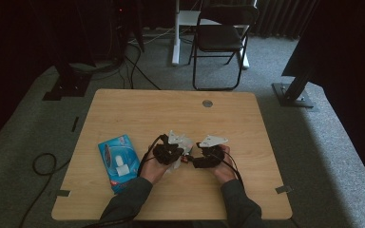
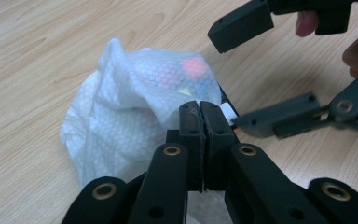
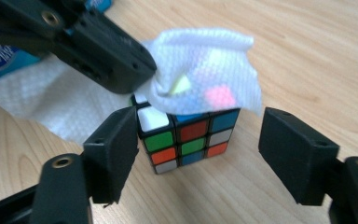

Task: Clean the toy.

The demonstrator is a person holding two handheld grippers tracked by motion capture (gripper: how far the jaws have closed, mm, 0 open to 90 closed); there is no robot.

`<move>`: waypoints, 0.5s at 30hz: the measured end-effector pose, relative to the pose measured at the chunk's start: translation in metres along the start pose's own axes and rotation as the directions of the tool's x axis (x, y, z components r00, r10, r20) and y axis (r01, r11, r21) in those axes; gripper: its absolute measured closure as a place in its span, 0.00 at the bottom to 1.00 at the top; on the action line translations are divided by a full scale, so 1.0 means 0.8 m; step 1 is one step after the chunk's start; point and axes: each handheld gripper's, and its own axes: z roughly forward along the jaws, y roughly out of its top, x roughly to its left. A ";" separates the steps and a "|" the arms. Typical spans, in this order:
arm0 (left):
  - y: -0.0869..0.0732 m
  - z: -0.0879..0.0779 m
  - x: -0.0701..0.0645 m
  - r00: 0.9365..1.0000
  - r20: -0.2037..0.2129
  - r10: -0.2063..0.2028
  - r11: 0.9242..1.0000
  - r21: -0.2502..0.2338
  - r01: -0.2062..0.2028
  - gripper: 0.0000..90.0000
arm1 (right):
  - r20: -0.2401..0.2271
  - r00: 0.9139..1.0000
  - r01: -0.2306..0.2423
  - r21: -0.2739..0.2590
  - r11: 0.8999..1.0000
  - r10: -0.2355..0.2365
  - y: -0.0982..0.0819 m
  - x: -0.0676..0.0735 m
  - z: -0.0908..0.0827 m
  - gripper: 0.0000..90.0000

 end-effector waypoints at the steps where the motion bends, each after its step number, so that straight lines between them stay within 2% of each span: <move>1: 0.000 0.000 0.000 1.000 0.000 0.001 1.000 0.000 -0.001 0.98 | -0.004 1.000 -0.001 -0.009 1.000 0.001 0.001 -0.001 -0.002 0.34; 8: 0.000 0.000 0.000 1.000 -0.001 0.004 1.000 0.000 -0.004 0.98 | -0.005 0.999 -0.033 -0.050 0.998 0.033 0.004 -0.010 -0.010 0.49; 11: 0.000 0.000 -0.001 1.000 -0.003 0.008 1.000 0.000 -0.008 0.98 | 0.005 0.997 -0.078 -0.075 0.994 0.078 0.007 -0.014 -0.009 0.53; 15: -0.001 0.000 -0.001 1.000 -0.005 0.007 1.000 -0.004 -0.007 0.98 | 0.013 0.988 -0.149 -0.092 0.984 0.151 0.014 -0.018 -0.003 0.54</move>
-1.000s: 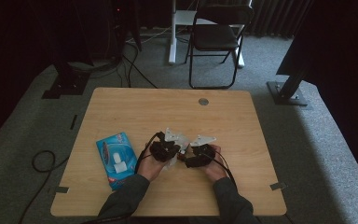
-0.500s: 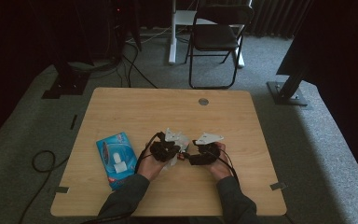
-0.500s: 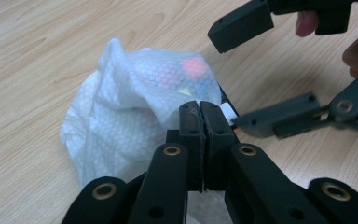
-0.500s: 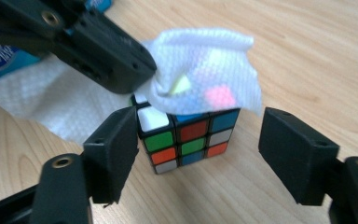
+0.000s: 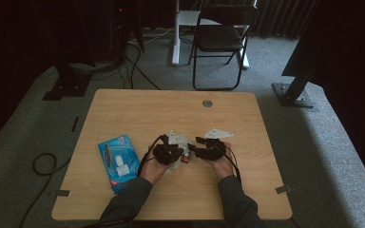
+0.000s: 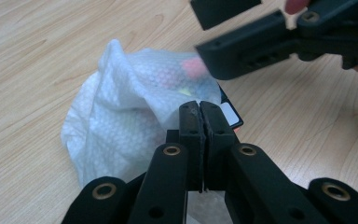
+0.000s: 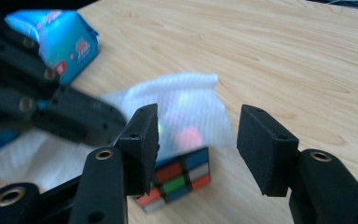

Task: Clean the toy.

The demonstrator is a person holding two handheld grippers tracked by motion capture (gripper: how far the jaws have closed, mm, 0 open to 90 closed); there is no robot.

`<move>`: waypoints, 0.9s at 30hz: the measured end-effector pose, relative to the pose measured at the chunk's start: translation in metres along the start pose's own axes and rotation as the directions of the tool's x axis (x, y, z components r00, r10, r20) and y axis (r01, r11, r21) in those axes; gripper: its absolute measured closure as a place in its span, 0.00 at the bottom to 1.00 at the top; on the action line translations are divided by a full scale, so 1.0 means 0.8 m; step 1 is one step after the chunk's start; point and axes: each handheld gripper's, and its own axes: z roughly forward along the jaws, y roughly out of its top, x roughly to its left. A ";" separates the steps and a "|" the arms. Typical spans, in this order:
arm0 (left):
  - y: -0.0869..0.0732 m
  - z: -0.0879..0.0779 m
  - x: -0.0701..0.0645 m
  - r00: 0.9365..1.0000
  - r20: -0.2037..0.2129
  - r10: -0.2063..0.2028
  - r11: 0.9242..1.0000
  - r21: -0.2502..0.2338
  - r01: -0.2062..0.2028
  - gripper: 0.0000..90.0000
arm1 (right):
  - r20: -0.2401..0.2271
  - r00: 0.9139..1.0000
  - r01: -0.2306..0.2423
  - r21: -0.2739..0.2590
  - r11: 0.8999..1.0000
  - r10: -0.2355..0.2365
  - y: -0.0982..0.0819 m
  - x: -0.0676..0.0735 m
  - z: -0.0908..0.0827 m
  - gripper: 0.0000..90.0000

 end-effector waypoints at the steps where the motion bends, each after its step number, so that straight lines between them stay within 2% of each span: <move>1: 0.000 0.000 0.000 1.000 -0.001 0.000 1.000 0.000 0.000 0.98 | -0.001 1.000 -0.006 0.001 1.000 0.006 0.002 0.000 0.002 0.54; 4: 0.000 0.000 0.000 1.000 0.000 0.003 1.000 -0.002 -0.003 0.98 | -0.018 1.000 -0.021 0.010 1.000 0.022 0.004 0.001 0.009 0.55; 9: -0.001 0.000 -0.003 1.000 -0.005 0.017 1.000 -0.003 -0.017 0.95 | -0.012 0.999 -0.033 0.040 0.999 0.033 0.002 0.003 0.017 0.64; 12: -0.001 0.000 -0.003 1.000 0.003 0.008 1.000 -0.008 -0.008 0.94 | -0.024 0.999 -0.043 0.051 0.998 0.044 0.000 0.003 0.019 0.70; 16: -0.002 -0.002 -0.003 1.000 0.017 -0.005 1.000 -0.016 0.005 0.82 | -0.020 0.999 -0.040 0.053 0.998 0.041 0.001 0.002 0.018 0.73; 18: -0.001 -0.008 -0.003 1.000 0.017 -0.009 0.999 -0.043 0.010 0.74 | -0.020 0.999 -0.047 0.055 0.997 0.048 0.000 0.002 0.018 0.73; 20: 0.001 -0.020 0.001 0.999 0.025 -0.029 0.996 -0.088 0.031 0.68 | -0.020 0.999 -0.049 0.053 0.997 0.050 0.000 0.002 0.017 0.73; 22: 0.002 -0.032 0.008 0.998 0.013 -0.059 0.990 -0.130 0.060 0.66 | -0.021 0.999 -0.048 0.052 0.998 0.049 0.000 0.002 0.017 0.73; 24: 0.001 -0.039 0.018 0.994 -0.002 -0.108 0.983 -0.151 0.106 0.65 | -0.019 0.999 -0.042 0.053 0.998 0.044 0.000 0.002 0.017 0.73; 27: -0.004 -0.038 0.029 0.984 -0.011 -0.178 0.977 -0.123 0.175 0.62 | -0.017 0.999 -0.036 0.051 0.998 0.037 0.000 0.002 0.017 0.73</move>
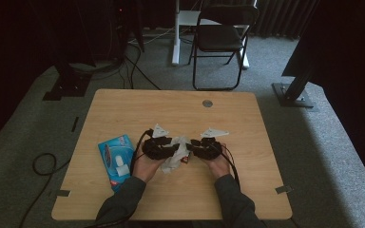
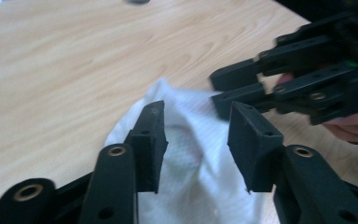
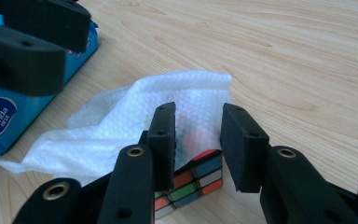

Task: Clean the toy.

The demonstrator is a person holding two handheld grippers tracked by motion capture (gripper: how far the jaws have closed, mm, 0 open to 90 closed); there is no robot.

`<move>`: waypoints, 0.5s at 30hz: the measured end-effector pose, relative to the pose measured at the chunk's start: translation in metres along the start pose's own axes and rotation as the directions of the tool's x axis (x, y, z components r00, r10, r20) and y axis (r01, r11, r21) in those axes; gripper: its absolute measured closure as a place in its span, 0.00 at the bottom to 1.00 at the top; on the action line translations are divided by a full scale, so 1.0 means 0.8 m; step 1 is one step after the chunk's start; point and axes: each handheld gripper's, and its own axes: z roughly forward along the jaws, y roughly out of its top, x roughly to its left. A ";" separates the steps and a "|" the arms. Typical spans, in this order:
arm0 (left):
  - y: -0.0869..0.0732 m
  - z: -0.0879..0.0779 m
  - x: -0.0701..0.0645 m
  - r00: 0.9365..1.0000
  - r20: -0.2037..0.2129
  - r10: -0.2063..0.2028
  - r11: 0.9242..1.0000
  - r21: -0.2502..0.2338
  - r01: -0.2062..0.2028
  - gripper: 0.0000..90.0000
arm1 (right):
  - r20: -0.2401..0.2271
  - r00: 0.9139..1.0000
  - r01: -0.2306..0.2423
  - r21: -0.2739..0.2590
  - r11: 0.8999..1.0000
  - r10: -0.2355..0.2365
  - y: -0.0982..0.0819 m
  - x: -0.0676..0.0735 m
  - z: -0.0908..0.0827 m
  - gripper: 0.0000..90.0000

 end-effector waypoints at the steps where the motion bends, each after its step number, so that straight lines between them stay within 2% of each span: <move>1: -0.002 0.002 0.001 1.000 -0.006 -0.012 1.000 0.014 0.012 0.59 | 0.001 1.000 0.001 0.000 1.000 -0.001 0.000 0.000 0.000 0.73; 5: -0.017 0.012 0.000 0.997 -0.041 -0.061 0.996 0.058 0.064 0.52 | 0.001 1.000 0.004 -0.002 1.000 -0.004 0.000 0.000 0.000 0.73; 8: -0.020 0.012 -0.002 0.995 -0.055 -0.088 0.992 0.083 0.092 0.49 | 0.002 1.000 0.005 -0.004 1.000 -0.005 -0.001 0.000 0.000 0.73; 12: -0.022 0.009 -0.009 0.993 -0.075 -0.093 0.991 0.091 0.100 0.44 | 0.002 1.000 0.005 -0.004 1.000 -0.005 -0.001 0.000 0.000 0.73; 15: -0.029 0.016 -0.012 0.991 -0.078 -0.109 0.985 0.123 0.118 0.38 | 0.001 1.000 0.004 -0.005 1.000 -0.004 -0.001 0.000 0.000 0.72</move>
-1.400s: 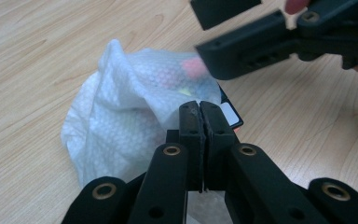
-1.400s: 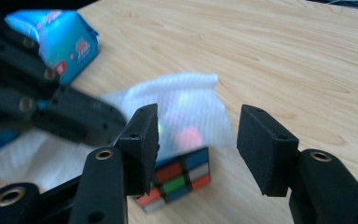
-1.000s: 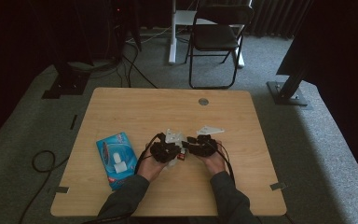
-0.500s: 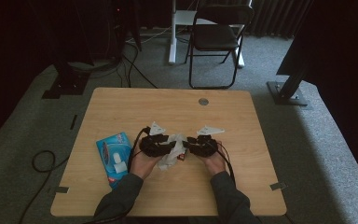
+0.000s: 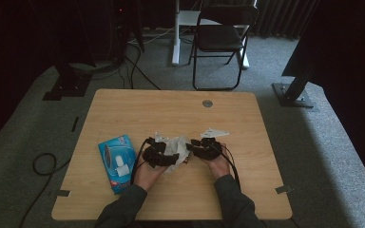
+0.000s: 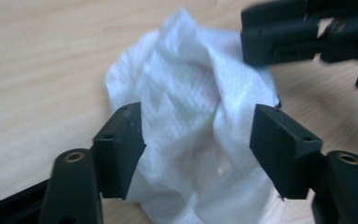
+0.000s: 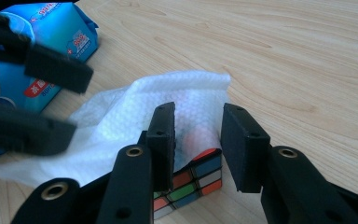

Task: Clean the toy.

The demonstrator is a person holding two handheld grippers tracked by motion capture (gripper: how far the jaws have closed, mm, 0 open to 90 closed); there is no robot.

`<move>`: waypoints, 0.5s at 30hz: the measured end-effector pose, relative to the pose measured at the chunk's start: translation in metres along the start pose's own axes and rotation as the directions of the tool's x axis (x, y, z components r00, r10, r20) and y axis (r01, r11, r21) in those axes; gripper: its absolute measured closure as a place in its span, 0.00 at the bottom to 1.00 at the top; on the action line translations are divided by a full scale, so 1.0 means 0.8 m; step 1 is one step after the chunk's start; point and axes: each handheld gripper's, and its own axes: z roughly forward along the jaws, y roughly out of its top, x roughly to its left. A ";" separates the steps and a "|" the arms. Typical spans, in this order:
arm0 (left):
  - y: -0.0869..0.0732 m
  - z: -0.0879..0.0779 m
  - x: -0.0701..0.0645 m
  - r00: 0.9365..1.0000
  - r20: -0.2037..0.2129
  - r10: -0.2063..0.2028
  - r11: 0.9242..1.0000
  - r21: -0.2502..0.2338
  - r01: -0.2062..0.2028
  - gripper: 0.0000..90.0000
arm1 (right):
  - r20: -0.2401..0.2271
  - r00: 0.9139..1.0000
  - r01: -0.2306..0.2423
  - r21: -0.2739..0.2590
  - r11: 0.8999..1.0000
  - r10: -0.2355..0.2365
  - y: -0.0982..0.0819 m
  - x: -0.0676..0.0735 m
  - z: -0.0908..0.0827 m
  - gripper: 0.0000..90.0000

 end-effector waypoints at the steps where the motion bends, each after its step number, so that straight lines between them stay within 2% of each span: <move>1: -0.002 0.002 -0.001 1.000 0.003 -0.007 1.000 0.007 0.007 0.35 | 0.000 1.000 0.000 0.000 1.000 0.000 0.000 0.000 0.000 0.72; 3: -0.005 0.007 -0.002 0.999 0.022 -0.032 0.999 0.017 0.031 0.31 | 0.000 1.000 0.001 0.000 1.000 -0.001 0.000 0.000 0.000 0.72; 5: -0.008 0.011 -0.003 1.000 -0.011 -0.024 1.000 0.018 0.024 0.29 | -0.001 1.000 0.000 0.000 1.000 0.000 0.000 -0.001 0.000 0.72; 7: -0.012 0.017 -0.002 0.999 -0.021 -0.032 0.999 0.038 0.033 0.25 | -0.001 1.000 0.002 0.000 1.000 -0.002 0.000 -0.001 0.000 0.71; 13: -0.016 0.022 -0.011 0.998 -0.052 -0.023 0.998 0.059 0.026 0.20 | -0.005 1.000 0.002 0.000 1.000 -0.002 0.000 -0.001 0.000 0.71; 15: -0.019 0.025 -0.014 0.998 -0.064 0.001 0.998 0.068 0.003 0.21 | -0.005 1.000 0.003 -0.001 1.000 -0.003 0.000 -0.001 0.000 0.71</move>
